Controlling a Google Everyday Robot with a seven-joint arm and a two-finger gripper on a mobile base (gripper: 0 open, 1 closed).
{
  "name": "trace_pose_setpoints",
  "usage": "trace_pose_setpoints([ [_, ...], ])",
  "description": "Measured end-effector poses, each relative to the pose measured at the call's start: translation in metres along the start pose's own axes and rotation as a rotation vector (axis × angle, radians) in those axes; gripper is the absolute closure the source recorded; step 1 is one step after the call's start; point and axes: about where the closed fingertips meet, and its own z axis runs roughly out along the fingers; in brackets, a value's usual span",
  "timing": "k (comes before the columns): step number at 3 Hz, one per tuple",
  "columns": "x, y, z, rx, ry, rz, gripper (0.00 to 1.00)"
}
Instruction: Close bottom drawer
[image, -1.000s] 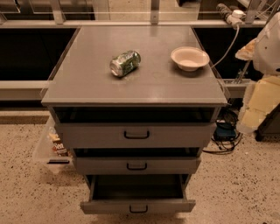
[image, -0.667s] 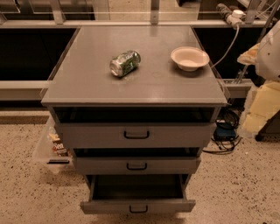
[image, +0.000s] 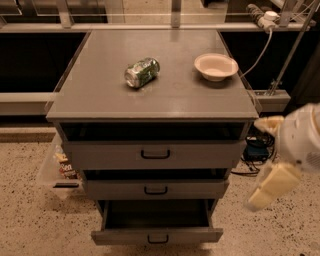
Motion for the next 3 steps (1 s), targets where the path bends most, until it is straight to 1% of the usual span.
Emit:
trace_pose_setpoints([
  [1,0.049,0.031,0.069,-0.064,-0.139,0.169,0.0],
  [2,0.077,0.056,0.1,-0.115,-0.138,0.245,0.0],
  [3,0.075,0.057,0.099,-0.117,-0.135,0.24,0.0],
])
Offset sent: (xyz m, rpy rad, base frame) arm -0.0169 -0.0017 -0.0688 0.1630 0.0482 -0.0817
